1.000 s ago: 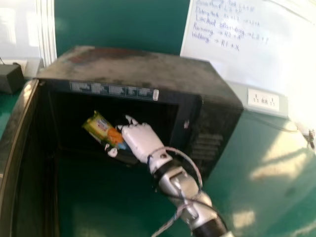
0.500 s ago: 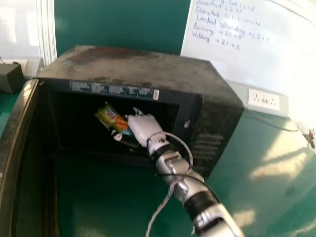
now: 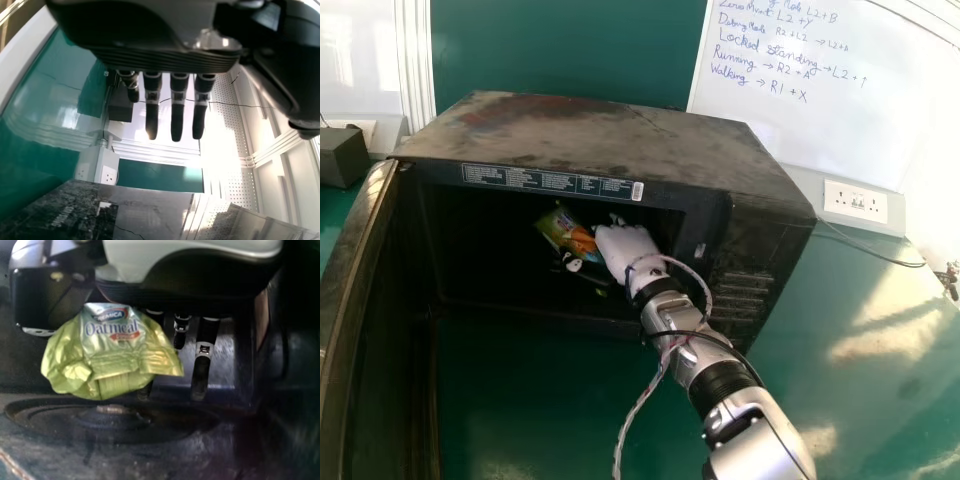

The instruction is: Put biscuit inside oven

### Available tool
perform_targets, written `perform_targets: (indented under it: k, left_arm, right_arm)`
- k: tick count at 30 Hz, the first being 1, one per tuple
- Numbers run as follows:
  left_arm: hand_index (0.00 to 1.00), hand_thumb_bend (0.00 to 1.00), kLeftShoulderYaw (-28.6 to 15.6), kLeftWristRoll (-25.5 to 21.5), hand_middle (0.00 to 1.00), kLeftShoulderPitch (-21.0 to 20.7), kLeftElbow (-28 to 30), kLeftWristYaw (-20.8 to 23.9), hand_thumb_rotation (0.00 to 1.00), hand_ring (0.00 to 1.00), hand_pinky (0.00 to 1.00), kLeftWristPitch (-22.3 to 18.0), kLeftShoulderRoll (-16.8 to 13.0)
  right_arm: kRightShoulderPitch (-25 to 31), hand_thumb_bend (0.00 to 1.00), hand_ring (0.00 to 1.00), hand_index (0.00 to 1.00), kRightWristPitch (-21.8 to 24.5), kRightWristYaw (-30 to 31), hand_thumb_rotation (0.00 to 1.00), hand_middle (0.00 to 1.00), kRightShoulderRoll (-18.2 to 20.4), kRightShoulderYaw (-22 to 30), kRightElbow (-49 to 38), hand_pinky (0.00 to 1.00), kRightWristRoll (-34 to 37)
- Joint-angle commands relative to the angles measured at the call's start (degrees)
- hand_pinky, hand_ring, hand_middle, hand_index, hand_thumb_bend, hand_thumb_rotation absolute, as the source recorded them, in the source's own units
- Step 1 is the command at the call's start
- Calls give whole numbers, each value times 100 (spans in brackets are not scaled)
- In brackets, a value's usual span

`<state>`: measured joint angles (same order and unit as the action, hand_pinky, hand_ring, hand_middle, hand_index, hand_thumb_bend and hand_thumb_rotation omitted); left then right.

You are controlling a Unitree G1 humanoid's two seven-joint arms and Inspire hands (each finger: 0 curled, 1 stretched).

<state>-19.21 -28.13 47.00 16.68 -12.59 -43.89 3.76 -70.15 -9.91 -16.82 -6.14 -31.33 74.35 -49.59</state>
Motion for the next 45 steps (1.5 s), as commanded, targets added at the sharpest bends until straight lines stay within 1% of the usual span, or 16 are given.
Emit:
perform_targets:
  k: [1, 4, 6, 10, 12, 14, 18, 20, 27, 30, 33, 37, 41, 42, 43, 45]
  left_arm:
    - [80, 73, 18, 14, 78, 196, 53, 33, 84, 77, 87, 9, 229]
    - [78, 72, 34, -12, 77, 198, 38, 4, 83, 78, 87, -41, 229]
    - [78, 71, 34, -35, 77, 198, 6, -35, 83, 78, 88, -73, 207]
    - [78, 71, 18, -12, 77, 210, -9, -39, 77, 78, 87, -91, 222]
    - [79, 71, 24, -6, 76, 225, 11, -18, 75, 77, 88, -71, 242]
    - [80, 71, 29, -12, 76, 236, 20, -8, 77, 78, 90, -55, 246]
    - [83, 72, 36, -6, 80, 269, 47, 33, 82, 75, 92, -16, 254]
    - [82, 72, 53, -23, 79, 277, 47, 17, 83, 74, 92, -26, 236]
    - [82, 73, 75, -26, 82, 282, 44, -2, 87, 78, 94, -49, 223]
    - [86, 73, 82, -55, 82, 272, 8, -71, 87, 77, 92, -83, 180]
    - [86, 74, 55, -87, 83, 244, -62, -144, 87, 79, 90, -131, 161]
    - [87, 74, 7, 26, 84, 258, -71, -115, 86, 79, 87, -172, 196]
    - [89, 79, -4, -44, 86, 224, -157, -214, 90, 82, 87, -237, 127]
    - [90, 81, 1, -68, 87, 225, -163, -226, 91, 83, 88, -232, 120]
    - [91, 82, 13, -112, 88, 228, -171, -248, 91, 84, 90, -224, 113]
    - [92, 85, 34, -225, 89, 219, -210, -319, 92, 85, 92, -244, 103]
  right_arm:
    - [-197, 47, 43, 52, 88, 1, 0, 51, 23, -6, 107, 34, 111]
    - [-183, 47, 43, 53, 110, 78, 0, 51, -13, -12, 169, 34, 150]
    - [-160, 47, 43, 53, 130, 115, 0, 51, -37, -31, 193, 34, 161]
    - [-57, 47, 43, 53, 128, 60, 0, 51, -33, -7, 211, 34, 237]
    - [21, 47, 43, 53, 107, 15, 0, 51, -18, 7, 221, 34, 283]
    - [77, 47, 43, 53, 104, -10, 0, 51, -4, -2, 229, 34, 308]
    - [180, 47, 43, 52, 167, -17, 0, 51, 53, -28, 267, 34, 351]
    - [202, 47, 43, 52, 177, -37, 0, 51, 62, -53, 281, 34, 343]
    - [236, 47, 43, 53, 271, 41, 0, 51, 70, -74, 347, 34, 346]
    - [317, 47, 43, 52, 218, -206, 0, 52, 44, -104, 353, 35, 309]
    - [422, 47, 44, 52, 179, -492, 0, 52, 25, -162, 368, 35, 260]
    - [538, 47, 43, 52, 102, -609, 0, 52, 15, -151, 386, 35, 310]
    - [584, 47, 43, 53, 125, -611, 0, 52, 20, -203, 399, 34, 275]
    - [586, 48, 41, 53, 129, -581, 0, 50, 25, -191, 400, 28, 294]
    - [586, 49, 40, 53, 135, -555, 0, 50, 28, -186, 399, 25, 306]
    - [586, 49, 40, 53, 149, -507, 0, 50, 37, -174, 399, 25, 328]
